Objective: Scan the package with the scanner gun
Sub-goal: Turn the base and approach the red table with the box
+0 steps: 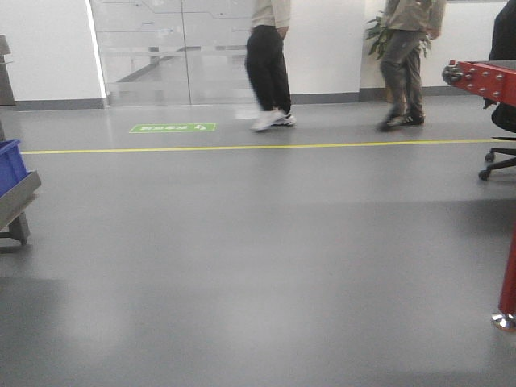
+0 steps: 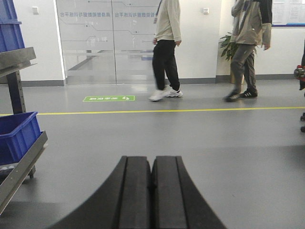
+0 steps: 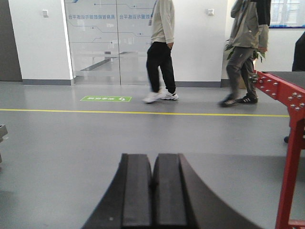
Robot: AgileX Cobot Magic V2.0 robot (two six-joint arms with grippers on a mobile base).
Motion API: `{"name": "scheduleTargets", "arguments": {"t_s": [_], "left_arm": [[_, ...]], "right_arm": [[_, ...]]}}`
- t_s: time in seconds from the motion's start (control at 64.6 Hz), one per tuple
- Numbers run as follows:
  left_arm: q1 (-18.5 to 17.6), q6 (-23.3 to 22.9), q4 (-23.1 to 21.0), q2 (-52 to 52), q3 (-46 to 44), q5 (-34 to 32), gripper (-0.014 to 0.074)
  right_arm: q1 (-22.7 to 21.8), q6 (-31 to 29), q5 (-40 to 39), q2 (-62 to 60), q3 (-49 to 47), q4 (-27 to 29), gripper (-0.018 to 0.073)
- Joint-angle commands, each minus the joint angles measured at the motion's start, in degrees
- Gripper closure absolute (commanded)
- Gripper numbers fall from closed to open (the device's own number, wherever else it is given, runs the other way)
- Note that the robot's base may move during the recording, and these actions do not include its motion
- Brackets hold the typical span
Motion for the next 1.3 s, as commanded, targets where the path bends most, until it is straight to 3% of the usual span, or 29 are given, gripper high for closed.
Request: {"name": "scheduleTargets", "arguments": {"t_s": [0.0, 1.285], "left_arm": [[0.1, 0.2, -0.1, -0.2, -0.2, -1.0, 0.0707], [0.1, 0.2, -0.1, -0.2, -0.2, -1.0, 0.0707]], "right_arm": [[-0.2, -0.2, -0.9, -0.1, 0.0, 0.1, 0.072], [-0.2, -0.2, -0.9, -0.1, 0.0, 0.1, 0.072]]}}
